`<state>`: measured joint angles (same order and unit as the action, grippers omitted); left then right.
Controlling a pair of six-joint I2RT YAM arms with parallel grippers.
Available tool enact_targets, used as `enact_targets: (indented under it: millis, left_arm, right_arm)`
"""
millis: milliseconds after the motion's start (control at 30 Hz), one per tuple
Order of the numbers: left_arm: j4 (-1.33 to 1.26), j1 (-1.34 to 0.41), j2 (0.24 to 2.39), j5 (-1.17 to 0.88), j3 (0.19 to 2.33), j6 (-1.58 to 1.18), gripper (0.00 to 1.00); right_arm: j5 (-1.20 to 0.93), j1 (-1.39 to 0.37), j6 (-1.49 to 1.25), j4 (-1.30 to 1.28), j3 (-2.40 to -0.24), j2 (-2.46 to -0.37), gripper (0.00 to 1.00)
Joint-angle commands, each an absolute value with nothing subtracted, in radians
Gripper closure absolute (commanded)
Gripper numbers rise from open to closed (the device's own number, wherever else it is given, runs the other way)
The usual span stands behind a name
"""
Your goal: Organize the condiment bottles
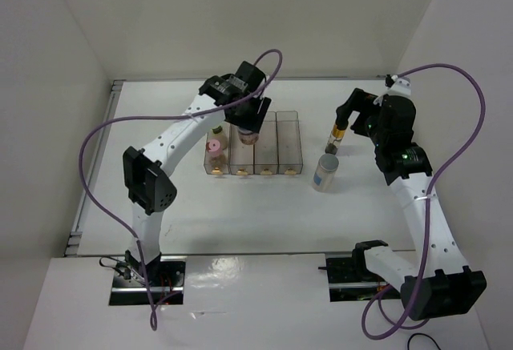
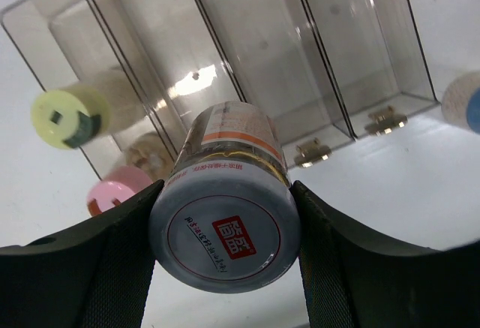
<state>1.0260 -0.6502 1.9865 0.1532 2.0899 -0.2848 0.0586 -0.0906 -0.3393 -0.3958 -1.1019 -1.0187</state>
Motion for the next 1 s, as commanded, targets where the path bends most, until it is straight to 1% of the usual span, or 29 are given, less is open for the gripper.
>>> enact_targets:
  millis: [0,133,300,367,767,967]
  left_arm:
    - [1.005,-0.615,2.017,0.163,2.218,-0.249,0.47]
    - [1.058,-0.586,2.112,0.163,2.361,-0.224,0.47]
    - [1.088,-0.577,2.189,0.163,2.401,-0.204,0.47]
    - [1.088,-0.568,2.2,0.153,2.391,-0.204,0.47]
    - [0.948,-0.526,2.141,0.101,2.134,-0.195,0.47]
    - [0.91,-0.526,2.131,0.078,2.097,-0.195,0.47]
  right_arm:
    - [0.04,-0.075,-0.344,-0.342,-1.091,-1.011,0.01]
    - [0.022,-0.075,-0.334,-0.342,-1.091,-1.011,0.01]
    - [0.012,-0.075,-0.325,-0.351,-1.091,-1.011,0.01]
    - [0.012,-0.075,-0.325,-0.36,-1.091,-1.011,0.01]
    - [-0.015,-0.075,-0.325,-0.36,-1.1,-1.02,0.01]
    - [-0.015,-0.066,-0.325,-0.36,-1.1,-1.029,0.01]
